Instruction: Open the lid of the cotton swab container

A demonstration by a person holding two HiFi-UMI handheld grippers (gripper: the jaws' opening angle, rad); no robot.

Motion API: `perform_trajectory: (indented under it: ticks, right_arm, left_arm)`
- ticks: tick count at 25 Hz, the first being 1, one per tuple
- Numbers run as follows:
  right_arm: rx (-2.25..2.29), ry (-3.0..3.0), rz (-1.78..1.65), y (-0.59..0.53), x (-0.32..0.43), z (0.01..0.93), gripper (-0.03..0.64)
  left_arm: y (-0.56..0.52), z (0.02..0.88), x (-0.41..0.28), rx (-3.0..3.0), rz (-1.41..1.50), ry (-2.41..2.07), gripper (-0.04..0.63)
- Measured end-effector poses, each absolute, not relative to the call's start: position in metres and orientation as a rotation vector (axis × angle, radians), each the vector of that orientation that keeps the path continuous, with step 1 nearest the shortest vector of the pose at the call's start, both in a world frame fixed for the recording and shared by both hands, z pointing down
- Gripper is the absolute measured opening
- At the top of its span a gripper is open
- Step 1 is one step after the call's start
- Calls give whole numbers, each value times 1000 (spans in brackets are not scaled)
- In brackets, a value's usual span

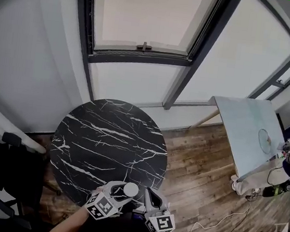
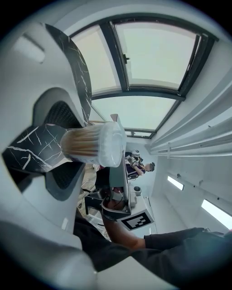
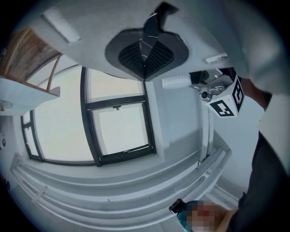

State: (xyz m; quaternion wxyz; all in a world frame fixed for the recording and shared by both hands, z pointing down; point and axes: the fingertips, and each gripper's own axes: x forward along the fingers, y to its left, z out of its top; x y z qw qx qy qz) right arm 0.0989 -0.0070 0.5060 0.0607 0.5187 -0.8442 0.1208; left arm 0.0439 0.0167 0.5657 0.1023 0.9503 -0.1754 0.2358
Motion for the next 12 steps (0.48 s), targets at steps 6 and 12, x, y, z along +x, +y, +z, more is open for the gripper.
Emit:
perform_trajectory:
  ticks: [6,12]
  right_arm:
    - [1489,-2595,336,-8,94,497,-2]
    - [1438,-2628,347,-2,90,491,0]
  left_arm:
    - [20,563,36,2827,732,-475,241]
    - [26,561,30,2821,704,-452,241]
